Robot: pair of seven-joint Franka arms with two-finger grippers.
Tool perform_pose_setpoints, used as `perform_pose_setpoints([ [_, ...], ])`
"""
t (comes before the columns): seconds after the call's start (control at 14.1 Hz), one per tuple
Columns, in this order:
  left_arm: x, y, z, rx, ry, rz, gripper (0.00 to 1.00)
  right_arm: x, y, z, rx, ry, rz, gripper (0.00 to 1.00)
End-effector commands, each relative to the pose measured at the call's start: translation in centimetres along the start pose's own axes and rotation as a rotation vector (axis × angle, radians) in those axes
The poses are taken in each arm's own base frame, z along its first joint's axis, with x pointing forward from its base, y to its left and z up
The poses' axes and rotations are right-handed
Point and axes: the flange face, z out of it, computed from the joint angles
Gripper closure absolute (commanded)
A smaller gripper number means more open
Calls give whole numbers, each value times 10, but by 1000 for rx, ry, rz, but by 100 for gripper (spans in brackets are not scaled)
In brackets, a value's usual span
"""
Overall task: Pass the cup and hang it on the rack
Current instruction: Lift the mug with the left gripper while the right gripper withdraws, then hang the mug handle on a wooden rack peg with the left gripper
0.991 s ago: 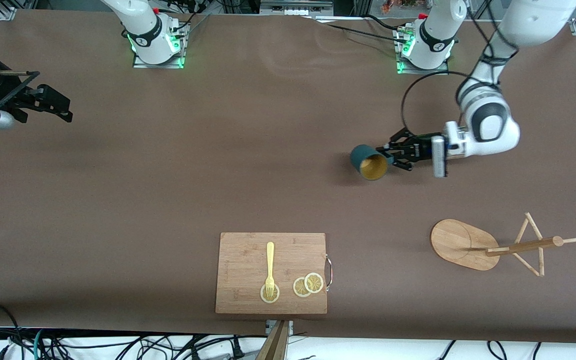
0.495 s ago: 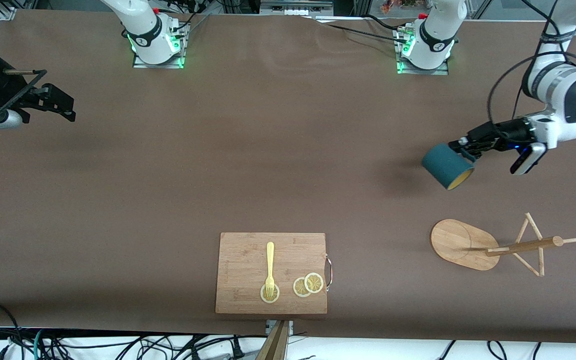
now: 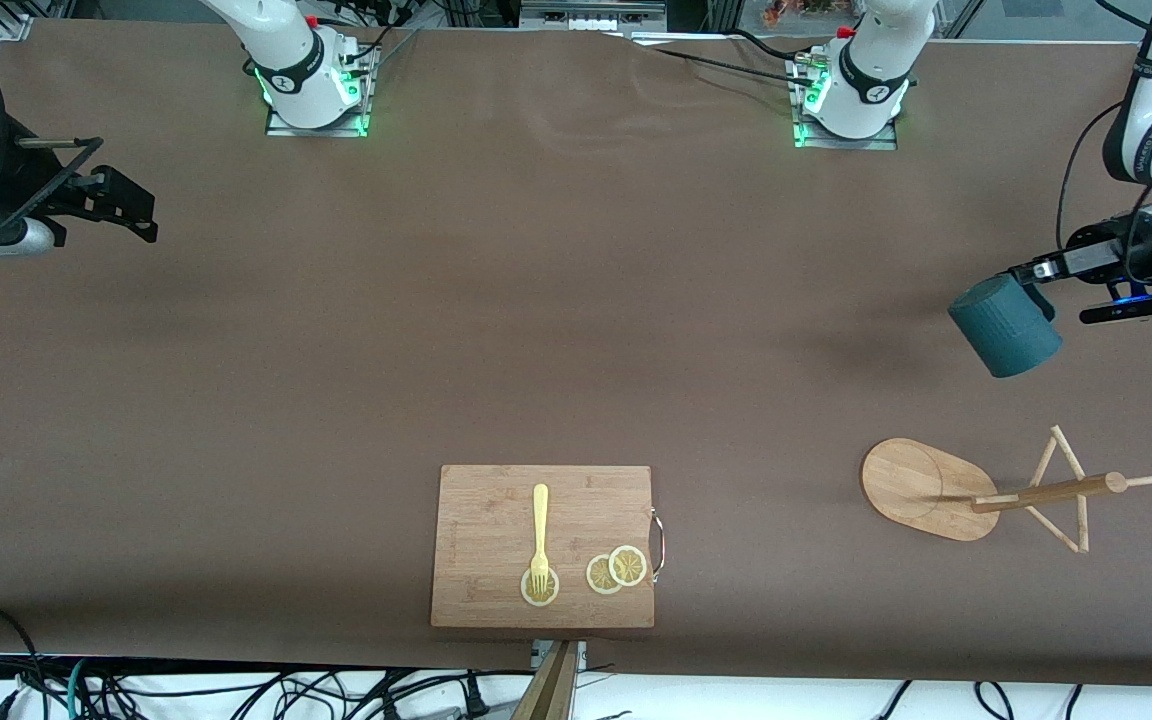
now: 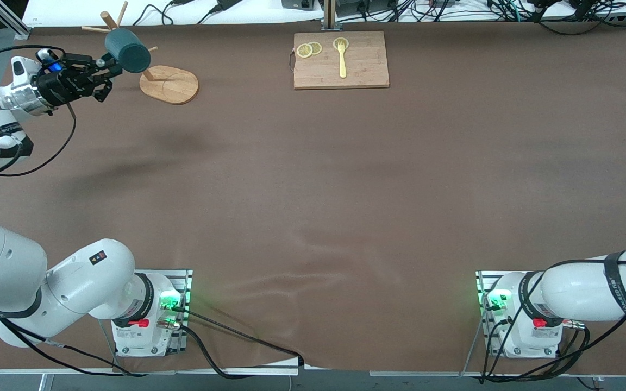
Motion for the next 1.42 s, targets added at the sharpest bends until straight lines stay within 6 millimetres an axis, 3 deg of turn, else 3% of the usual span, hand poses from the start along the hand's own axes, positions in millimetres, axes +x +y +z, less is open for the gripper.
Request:
perform_pose_setpoints([
  [0.0,21,-13,-8,-60,-12,-58,100,1,0,-5,-12,-4,-14,0],
  [0.14,28,-21,-8,-95,3,-72,100,1,0,-5,-15,-5,-14,0],
  [0.5,71,-26,-24,-151,34,-49,100,1,0,-6,-12,-2,-14,0],
  [1.34,120,-72,-44,-277,145,-89,100,1,1,-4,-15,-8,-11,0],
])
